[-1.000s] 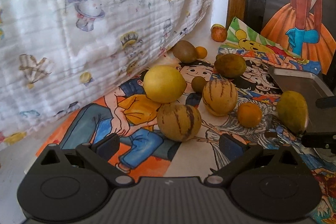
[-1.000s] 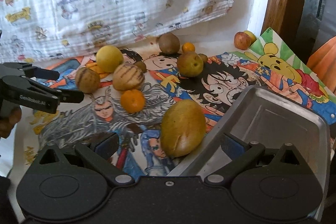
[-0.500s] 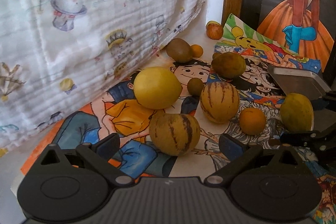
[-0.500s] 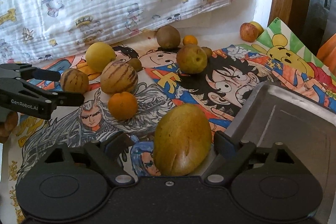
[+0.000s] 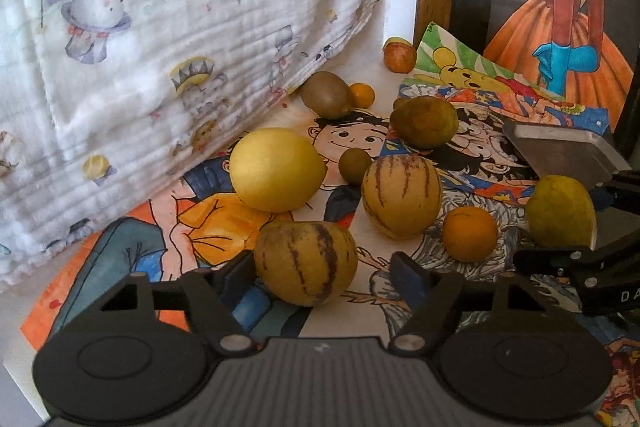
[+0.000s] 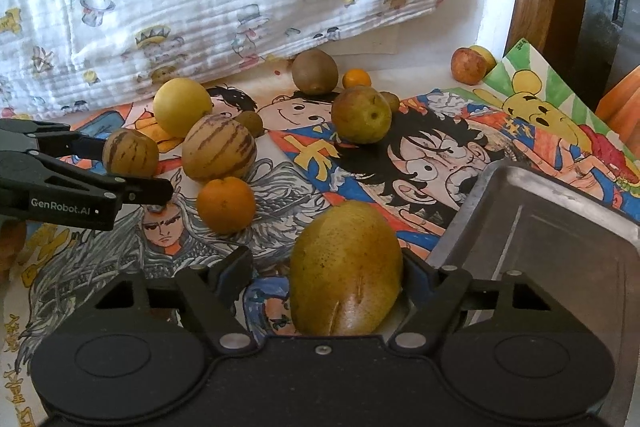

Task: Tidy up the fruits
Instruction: 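Grasp the striped pepino melon with the left tool while the right tool grasps the yellow mango, then carry the melon in the left tool onto the tray while the right tool sets the mango there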

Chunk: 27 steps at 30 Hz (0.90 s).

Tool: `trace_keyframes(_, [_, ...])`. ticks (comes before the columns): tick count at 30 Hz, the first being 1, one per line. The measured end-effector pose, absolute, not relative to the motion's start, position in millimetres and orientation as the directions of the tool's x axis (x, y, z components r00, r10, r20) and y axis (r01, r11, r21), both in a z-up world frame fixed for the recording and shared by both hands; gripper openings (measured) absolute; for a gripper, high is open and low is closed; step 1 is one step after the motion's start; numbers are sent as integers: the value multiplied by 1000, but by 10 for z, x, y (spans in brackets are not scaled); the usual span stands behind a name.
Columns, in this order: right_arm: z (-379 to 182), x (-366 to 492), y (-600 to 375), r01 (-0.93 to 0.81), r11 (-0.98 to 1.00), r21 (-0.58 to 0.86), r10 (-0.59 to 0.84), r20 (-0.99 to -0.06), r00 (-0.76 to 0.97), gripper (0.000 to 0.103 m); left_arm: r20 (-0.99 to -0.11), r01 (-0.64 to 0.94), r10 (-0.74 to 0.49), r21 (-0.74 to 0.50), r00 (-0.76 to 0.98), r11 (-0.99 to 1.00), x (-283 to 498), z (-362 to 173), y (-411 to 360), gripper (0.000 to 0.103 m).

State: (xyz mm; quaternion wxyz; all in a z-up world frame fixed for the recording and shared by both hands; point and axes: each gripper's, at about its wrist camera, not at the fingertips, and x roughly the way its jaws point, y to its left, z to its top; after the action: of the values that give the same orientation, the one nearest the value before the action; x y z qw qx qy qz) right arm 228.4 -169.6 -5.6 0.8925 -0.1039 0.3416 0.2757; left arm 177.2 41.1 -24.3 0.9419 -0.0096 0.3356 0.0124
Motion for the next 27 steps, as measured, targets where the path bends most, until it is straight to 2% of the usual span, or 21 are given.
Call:
trace_keyframes(5, [-54,2257,-1664,-527,849,-38,373,-664,649,68,-629,-71,70,24,774,997,1751,-228,376,56])
trace_keyframes(7, [-48,2240,-1659,-510,857,-67,348,-656,670,56,-630,-84,84,29,772,996,1748,-217,369,54])
trace_keyframes(12, [-34,2232,-1694,-497,867,-44,350,-657,668,56,-635,-88,88,33,767,996,1667,-185,302,53])
trace_keyframes(18, [15,2080,-1745,-538,842,52,432,-663,612,56,-631,-24,2,-27,776,999,1485,-87,178,53])
trace_keyframes(27, [233,1855,-2210,-507,837,206,516,-603,608,56,-605,28,-53,-50,794,998,1345,150,-74,53])
